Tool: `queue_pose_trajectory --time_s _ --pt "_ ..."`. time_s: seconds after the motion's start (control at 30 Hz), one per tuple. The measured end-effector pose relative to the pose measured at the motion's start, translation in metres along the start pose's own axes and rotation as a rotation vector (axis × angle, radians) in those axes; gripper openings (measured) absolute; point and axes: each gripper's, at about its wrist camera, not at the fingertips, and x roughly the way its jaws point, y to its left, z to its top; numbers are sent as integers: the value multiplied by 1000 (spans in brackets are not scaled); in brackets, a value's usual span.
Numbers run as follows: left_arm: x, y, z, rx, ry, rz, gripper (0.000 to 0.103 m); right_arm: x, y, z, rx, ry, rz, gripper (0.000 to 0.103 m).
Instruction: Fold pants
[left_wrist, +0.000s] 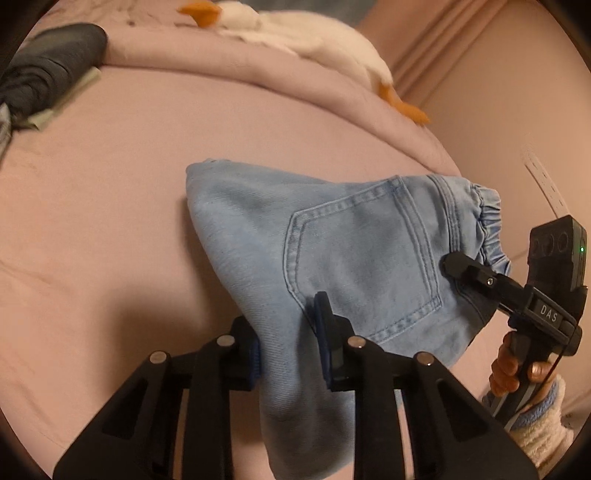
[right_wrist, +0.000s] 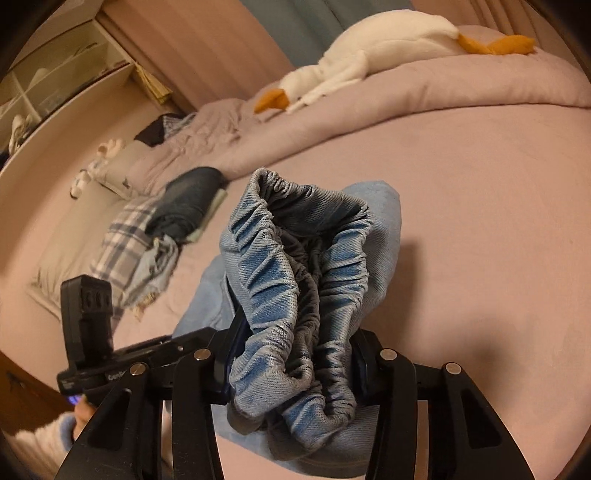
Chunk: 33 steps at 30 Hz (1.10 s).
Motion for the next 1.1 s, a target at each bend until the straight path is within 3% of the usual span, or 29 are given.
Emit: queue_pose_trajectory --time_s 0.3,0.5,0.63,0.8,0.9,1.03,1.1 --pt "-3 71 40 -36 -37 129 23 79 31 26 -29 6 36 49" --pt "22 98 41 -64 21 181 29 120 10 20 62 122 -24 58" --pt "19 95 36 -33 12 232 55 111 -5 12 111 157 -35 65" --pt "7 85 12 34 20 261 64 86 3 -10 15 188 -156 77" --pt "10 89 -9 40 22 265 64 88 3 -20 0 184 -200 79" --pt "6 83 -1 -1 22 280 63 85 17 -17 -31 185 -278 79" --pt "-8 72 -2 26 -4 283 65 70 28 -17 -65 166 -287 79"
